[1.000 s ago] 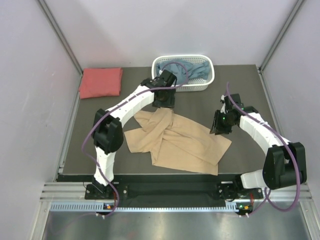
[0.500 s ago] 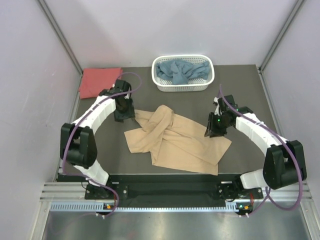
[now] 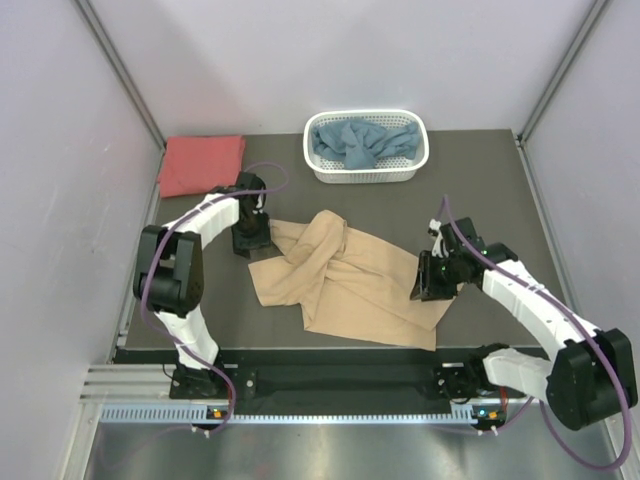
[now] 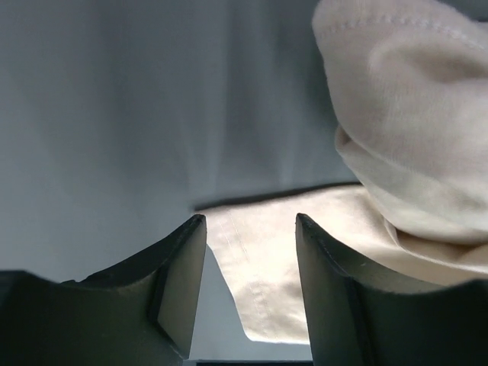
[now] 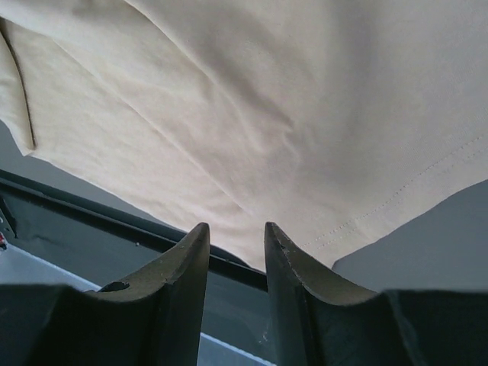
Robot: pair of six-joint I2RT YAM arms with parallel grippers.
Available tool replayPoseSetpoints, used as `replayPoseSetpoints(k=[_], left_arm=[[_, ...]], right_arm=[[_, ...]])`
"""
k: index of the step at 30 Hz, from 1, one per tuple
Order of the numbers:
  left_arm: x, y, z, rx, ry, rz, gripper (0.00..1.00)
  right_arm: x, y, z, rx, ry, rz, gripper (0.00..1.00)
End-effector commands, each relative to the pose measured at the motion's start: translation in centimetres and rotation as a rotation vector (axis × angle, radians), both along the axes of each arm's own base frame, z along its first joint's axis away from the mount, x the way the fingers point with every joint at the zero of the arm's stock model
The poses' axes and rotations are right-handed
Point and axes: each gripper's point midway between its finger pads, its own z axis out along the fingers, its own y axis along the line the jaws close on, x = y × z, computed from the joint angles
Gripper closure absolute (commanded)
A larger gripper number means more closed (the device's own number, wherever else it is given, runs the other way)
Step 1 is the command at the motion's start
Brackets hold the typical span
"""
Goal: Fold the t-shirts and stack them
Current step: Flatten the tshirt out
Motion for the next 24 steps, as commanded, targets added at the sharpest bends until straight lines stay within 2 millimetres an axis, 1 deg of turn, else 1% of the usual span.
replayPoseSetpoints(k=[1, 5, 11, 14, 15, 18, 24], left_arm=[[0.9, 0.5, -1.0, 0.034, -0.013, -0.035, 0.45], [0.2, 0.8, -1.7, 0.046, 0.006, -0.034, 0.46], [0.3, 1.3, -2.8, 0.078, 0.016, -0.047, 0.46], [0.0, 1.9, -2.7, 0.106, 0.020, -0.042, 0.46], [0.1, 2.0, -2.3, 0.110, 0.006, -0.040, 0.46], [-0.1, 2.0, -1.7, 0.105, -0.017, -0.034, 0.44], [-1.2, 1.7, -2.4, 0.080, 0.012, -0.030, 0.46]], right_arm=[[-0.5, 0.2, 0.3, 0.022, -0.014, -0.002, 0.64], [-0.7, 0.2, 0.5, 0.027, -0.026, -0.012, 0.64], [-0.8, 0.3, 0.3, 0.037, -0.020, -0.015, 0.64], [-1.1, 0.2, 0.2, 0.033, -0.013, -0.011, 0.64], [-1.1, 0.2, 0.2, 0.032, -0.014, -0.008, 0.64], [-1.4, 0.2, -0.1, 0.032, -0.005, -0.010, 0.64], [-1.6, 0.1, -0.4, 0.034, 0.005, -0.011, 0.64]])
